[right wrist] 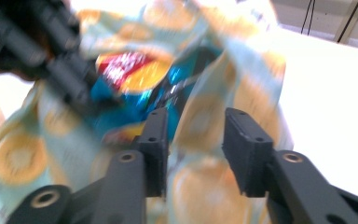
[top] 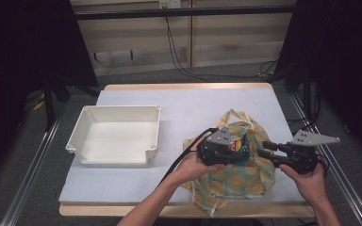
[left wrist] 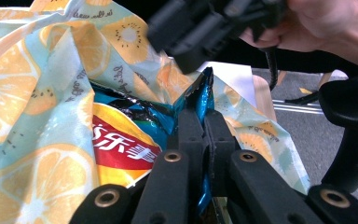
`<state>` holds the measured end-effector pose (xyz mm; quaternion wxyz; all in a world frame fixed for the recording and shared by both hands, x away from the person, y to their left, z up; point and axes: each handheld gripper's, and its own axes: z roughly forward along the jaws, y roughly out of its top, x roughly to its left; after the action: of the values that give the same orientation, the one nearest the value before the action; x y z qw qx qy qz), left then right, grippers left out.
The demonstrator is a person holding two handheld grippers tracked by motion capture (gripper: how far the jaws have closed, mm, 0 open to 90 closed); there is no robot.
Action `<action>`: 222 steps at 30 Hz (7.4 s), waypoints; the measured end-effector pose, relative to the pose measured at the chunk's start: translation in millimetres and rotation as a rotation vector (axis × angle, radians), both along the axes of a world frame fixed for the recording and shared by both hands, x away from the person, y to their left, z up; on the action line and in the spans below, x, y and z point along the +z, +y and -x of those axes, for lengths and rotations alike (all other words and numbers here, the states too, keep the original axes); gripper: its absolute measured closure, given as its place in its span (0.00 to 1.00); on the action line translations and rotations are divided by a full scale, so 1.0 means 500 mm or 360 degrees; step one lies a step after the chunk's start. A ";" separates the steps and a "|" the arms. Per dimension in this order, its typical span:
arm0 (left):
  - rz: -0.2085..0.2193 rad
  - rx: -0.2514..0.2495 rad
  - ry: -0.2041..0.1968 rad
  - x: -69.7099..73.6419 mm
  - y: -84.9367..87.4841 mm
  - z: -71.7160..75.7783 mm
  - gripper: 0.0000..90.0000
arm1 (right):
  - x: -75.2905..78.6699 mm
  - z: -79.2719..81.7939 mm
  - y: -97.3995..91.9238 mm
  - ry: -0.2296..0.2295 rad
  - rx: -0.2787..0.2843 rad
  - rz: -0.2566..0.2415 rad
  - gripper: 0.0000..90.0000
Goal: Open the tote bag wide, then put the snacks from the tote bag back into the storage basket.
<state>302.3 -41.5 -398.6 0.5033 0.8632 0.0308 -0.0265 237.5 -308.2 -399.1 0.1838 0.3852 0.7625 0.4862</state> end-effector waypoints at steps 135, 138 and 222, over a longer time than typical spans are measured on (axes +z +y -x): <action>0.0637 0.0357 -0.0188 0.352 0.103 -0.123 0.98 | -0.009 -0.211 0.031 0.0009 -0.0102 -0.0140 1.00; 0.0640 0.0386 -0.0212 0.356 0.130 -0.123 0.98 | -0.013 -0.210 0.026 0.0014 -0.0111 -0.0143 1.00; 0.0420 0.1338 -0.0109 0.171 0.581 -0.244 0.98 | -0.095 0.101 0.020 -0.0008 -0.0148 -0.0079 0.19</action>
<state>424.4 249.1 -313.1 0.5770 0.7042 0.3590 0.2056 187.0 -298.1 -446.5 0.1986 0.4233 0.7311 0.4969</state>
